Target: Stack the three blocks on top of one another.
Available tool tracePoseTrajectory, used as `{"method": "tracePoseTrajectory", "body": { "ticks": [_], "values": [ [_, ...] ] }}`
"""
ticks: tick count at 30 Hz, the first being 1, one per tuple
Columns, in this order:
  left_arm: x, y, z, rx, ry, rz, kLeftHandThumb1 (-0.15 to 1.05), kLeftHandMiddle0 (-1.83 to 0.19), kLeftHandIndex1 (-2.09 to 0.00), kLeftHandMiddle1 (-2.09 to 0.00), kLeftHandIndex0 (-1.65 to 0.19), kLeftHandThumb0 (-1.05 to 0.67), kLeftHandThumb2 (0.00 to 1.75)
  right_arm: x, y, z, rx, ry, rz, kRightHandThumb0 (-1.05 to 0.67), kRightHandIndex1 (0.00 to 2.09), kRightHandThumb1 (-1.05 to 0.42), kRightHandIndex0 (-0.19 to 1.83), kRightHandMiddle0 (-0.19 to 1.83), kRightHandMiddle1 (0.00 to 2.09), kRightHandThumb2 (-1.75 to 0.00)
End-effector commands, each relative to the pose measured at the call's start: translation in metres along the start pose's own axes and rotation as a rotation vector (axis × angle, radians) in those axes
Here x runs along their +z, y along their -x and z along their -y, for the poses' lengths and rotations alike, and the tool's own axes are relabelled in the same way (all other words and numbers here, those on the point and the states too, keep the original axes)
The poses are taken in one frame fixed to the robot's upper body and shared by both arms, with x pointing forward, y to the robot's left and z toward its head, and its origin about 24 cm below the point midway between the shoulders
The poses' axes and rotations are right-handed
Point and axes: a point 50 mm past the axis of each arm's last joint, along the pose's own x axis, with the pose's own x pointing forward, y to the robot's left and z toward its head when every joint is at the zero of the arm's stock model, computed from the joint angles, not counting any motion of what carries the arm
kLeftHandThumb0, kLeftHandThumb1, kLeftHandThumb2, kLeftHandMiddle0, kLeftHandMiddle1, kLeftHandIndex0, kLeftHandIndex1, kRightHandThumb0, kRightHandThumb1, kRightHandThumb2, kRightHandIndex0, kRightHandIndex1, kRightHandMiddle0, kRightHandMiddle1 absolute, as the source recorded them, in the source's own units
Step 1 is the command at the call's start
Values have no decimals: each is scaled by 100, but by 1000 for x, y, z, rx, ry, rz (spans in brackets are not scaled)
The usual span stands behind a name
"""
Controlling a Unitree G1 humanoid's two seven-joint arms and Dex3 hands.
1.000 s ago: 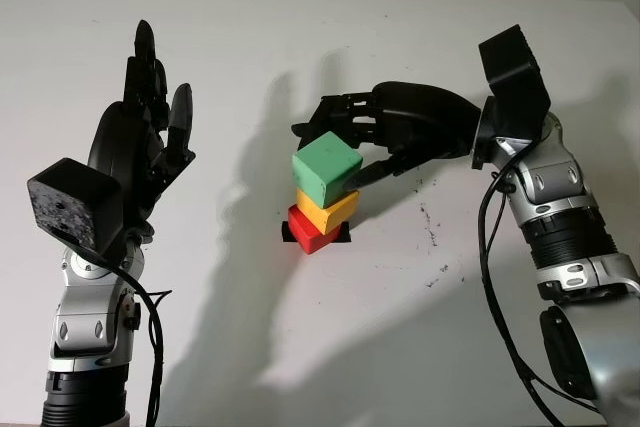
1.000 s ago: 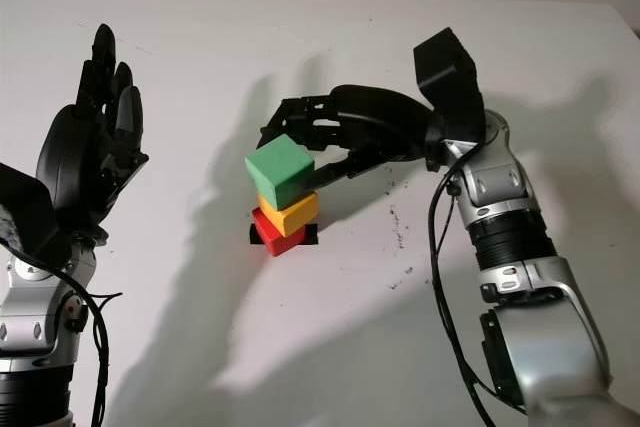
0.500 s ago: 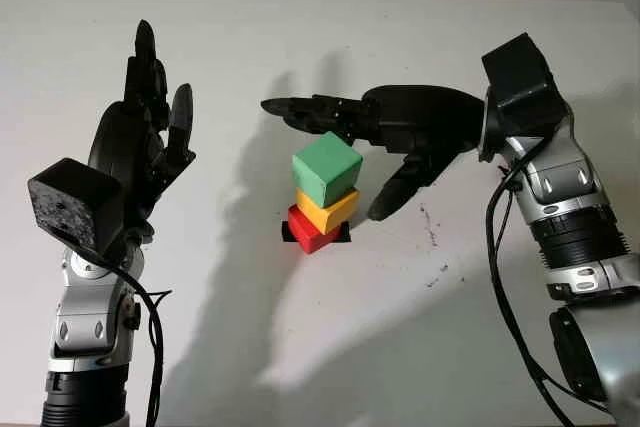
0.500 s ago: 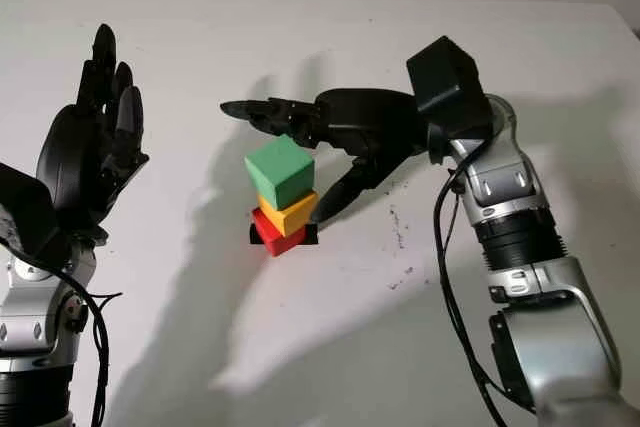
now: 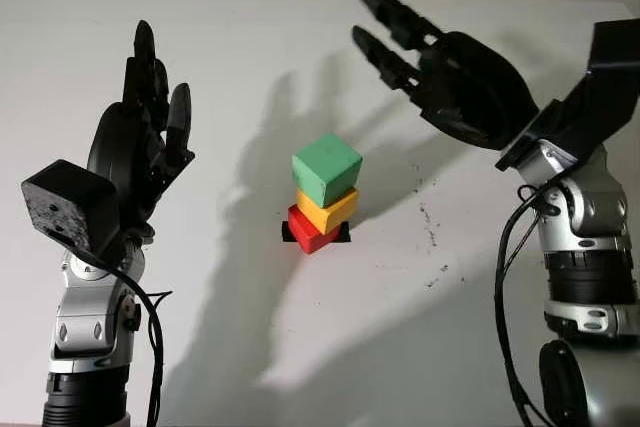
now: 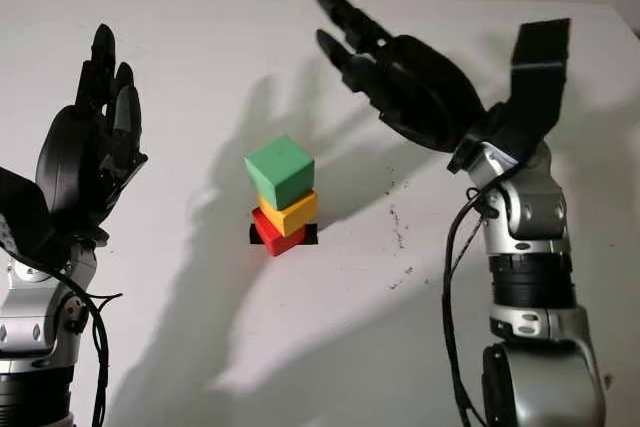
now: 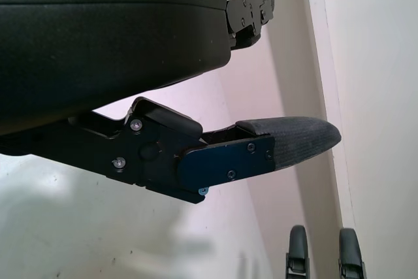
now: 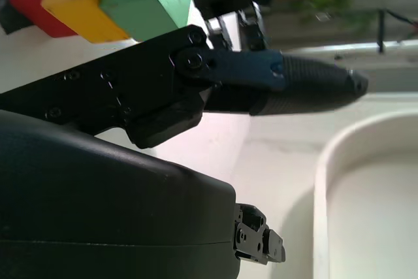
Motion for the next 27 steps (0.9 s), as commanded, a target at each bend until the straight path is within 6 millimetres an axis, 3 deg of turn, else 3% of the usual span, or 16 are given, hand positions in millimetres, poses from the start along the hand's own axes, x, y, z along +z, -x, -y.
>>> {"method": "tracePoseTrajectory", "body": {
  "ticks": [1,11,27],
  "values": [
    [-3,4,-2,1,-1,-10,105,19,0,0,19,-82,62,-2,9,1,-52,-36,38,-83,0,-105,-19,-19,0,-80],
    [-8,9,0,-20,21,-13,105,19,0,0,19,-79,65,-36,31,-13,-240,-81,-56,-74,0,-105,-19,-19,0,-78],
    [-18,13,15,-35,61,-32,105,19,0,0,19,-82,68,-75,24,-35,-328,65,-127,-85,0,-105,-19,-19,0,-80]
  ]
}}
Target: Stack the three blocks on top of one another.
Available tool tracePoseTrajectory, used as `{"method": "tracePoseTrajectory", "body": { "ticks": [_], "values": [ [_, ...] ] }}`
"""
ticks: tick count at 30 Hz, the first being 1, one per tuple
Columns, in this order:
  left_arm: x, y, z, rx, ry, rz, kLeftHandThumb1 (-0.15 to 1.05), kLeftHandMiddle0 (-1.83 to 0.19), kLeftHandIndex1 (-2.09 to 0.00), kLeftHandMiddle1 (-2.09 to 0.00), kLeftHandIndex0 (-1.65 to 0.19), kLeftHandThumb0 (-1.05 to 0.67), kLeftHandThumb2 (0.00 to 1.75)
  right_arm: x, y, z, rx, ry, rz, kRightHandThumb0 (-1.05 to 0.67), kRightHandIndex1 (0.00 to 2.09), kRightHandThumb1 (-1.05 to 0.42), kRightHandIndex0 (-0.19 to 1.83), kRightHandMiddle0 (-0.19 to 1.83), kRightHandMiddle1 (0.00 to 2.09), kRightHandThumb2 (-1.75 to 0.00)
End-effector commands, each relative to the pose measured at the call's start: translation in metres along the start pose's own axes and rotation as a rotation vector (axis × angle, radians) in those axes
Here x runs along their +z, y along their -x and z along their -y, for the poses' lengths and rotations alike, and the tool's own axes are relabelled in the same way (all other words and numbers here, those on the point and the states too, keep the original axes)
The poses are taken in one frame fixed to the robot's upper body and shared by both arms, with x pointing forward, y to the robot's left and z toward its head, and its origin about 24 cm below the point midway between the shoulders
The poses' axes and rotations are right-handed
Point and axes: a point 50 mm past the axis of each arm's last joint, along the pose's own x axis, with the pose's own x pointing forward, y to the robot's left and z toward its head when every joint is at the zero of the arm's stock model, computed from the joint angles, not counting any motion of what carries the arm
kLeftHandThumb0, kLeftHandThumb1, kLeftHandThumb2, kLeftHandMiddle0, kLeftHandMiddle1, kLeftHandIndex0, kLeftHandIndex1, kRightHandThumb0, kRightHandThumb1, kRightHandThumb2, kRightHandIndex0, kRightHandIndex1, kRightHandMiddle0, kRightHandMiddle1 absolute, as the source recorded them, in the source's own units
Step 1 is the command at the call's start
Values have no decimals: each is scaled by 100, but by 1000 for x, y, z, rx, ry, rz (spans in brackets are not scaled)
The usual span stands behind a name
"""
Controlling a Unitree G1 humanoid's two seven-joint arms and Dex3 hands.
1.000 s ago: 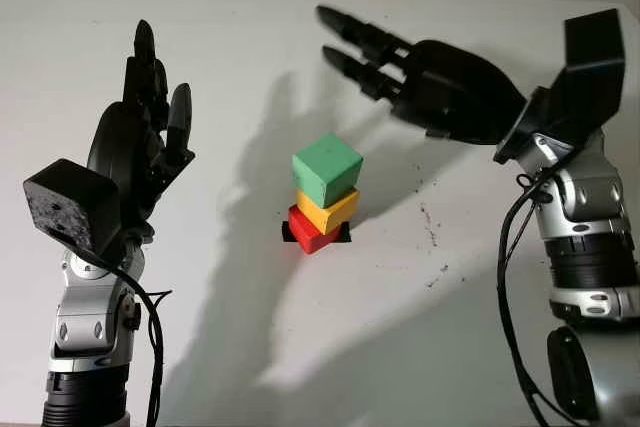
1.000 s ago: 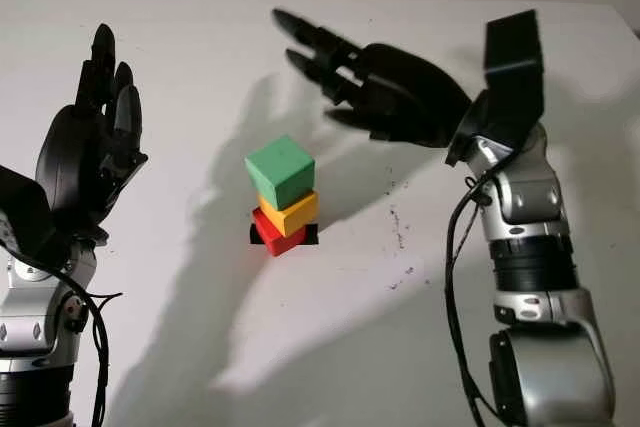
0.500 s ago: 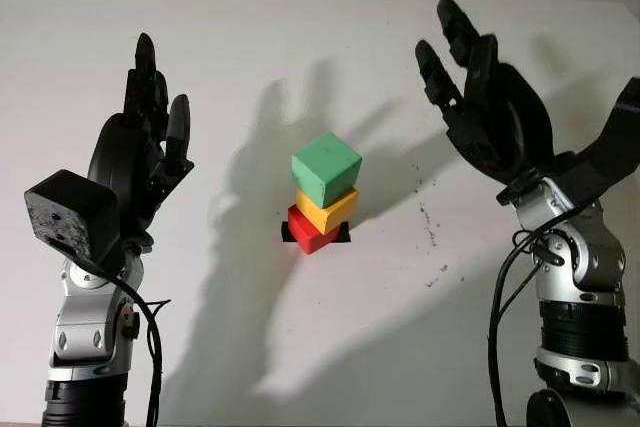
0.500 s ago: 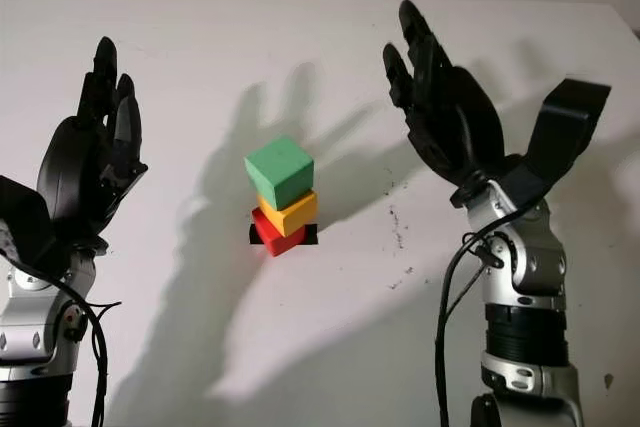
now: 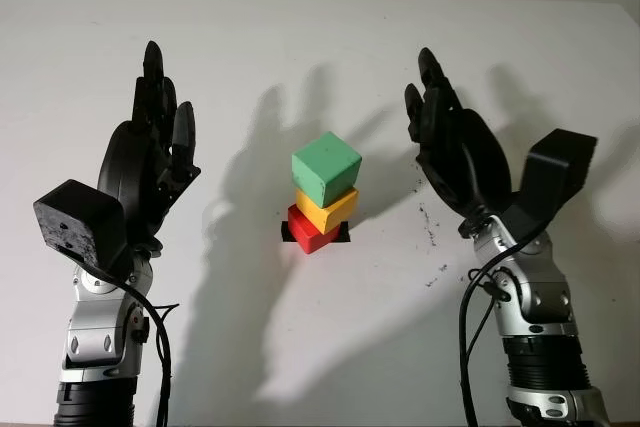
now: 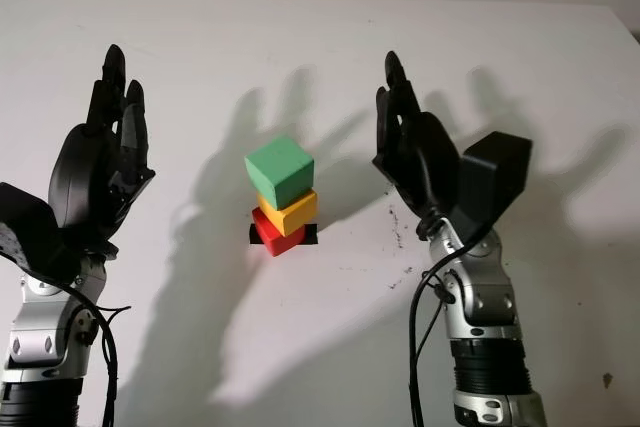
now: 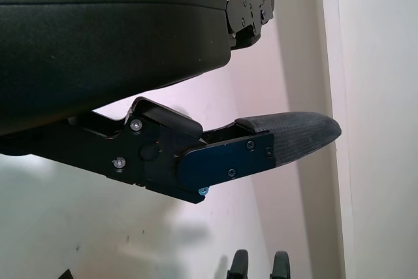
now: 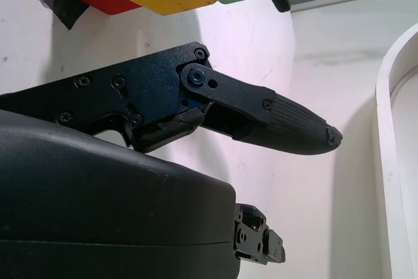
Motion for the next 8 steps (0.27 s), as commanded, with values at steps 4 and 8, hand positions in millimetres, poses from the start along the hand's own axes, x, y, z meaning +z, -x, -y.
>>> {"method": "tracePoseTrajectory", "body": {
  "ticks": [4,8],
  "values": [
    [-2,4,5,-22,10,-3,105,19,0,0,19,-81,70,-3,1,-1,-25,19,7,-85,0,-105,-19,-19,0,-79],
    [-2,6,7,-25,10,-6,105,19,0,0,19,-81,70,-3,1,-2,-47,25,20,-86,0,-105,-19,-19,0,-76]
  ]
}}
